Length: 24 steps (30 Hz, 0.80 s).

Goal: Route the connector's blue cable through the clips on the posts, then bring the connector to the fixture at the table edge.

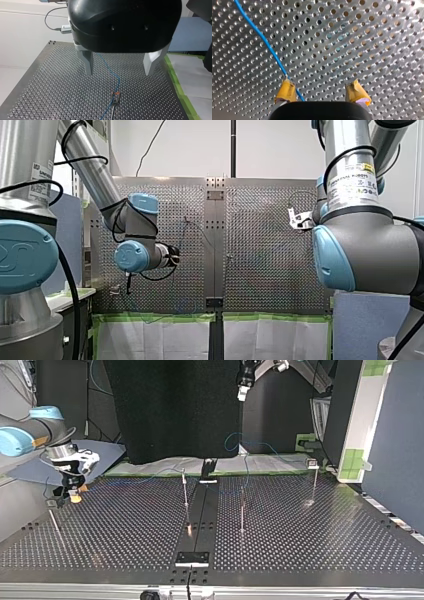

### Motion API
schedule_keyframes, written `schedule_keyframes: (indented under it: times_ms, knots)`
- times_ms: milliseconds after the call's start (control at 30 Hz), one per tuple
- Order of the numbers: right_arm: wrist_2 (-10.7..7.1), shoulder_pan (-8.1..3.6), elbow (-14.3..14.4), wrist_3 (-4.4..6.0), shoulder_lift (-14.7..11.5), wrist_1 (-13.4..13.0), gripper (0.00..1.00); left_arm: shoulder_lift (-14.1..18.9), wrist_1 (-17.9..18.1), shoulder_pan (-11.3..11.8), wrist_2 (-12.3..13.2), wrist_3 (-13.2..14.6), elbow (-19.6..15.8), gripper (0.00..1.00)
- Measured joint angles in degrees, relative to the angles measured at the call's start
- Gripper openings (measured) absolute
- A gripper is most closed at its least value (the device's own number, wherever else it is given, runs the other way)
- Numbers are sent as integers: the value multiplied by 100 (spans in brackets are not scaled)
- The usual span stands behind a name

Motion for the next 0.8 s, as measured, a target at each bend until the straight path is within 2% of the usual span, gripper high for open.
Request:
schedule_keyframes:
  times_ms: [200,333,500,633,800]
  knots:
    - [51,100,52,-37,-21,47,98,0,-39,-6,-13,9,0,100]
    - [116,177,213,-89,-124,-13,98,0,-28,3,-19,8,1,100]
    - [141,411,517,-190,-400,-126,98,0,55,32,-68,-84,22,100]
    - [222,618,687,-182,-575,-146,98,0,52,70,-84,-231,122,100]
    - [431,861,738,-164,-650,-40,98,0,-78,125,-61,-368,328,100]
